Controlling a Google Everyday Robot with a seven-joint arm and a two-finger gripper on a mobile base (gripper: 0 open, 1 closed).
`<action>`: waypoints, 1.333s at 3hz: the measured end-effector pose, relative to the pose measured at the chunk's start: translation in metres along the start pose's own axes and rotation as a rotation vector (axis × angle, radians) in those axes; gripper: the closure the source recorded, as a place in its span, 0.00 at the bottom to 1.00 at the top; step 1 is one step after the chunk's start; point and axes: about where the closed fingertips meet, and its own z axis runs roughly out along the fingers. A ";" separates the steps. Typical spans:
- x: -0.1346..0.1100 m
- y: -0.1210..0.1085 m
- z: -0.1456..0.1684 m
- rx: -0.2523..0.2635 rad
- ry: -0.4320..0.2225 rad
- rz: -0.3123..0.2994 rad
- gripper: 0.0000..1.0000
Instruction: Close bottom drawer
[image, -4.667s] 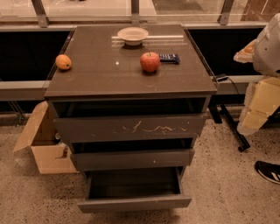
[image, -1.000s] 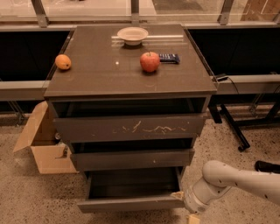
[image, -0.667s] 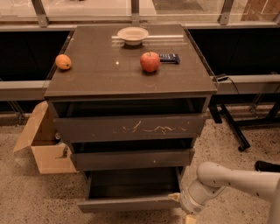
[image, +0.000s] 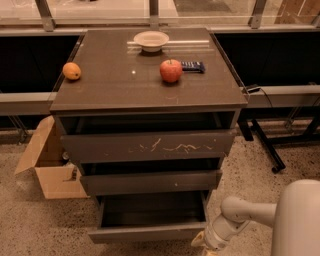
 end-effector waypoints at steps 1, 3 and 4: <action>0.034 -0.021 0.034 0.012 -0.030 0.025 0.66; 0.059 -0.084 0.057 0.128 -0.083 -0.026 1.00; 0.059 -0.084 0.057 0.128 -0.083 -0.026 1.00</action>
Offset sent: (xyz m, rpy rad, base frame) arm 0.0570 -0.0279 -0.1285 0.0542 -0.0810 -0.1019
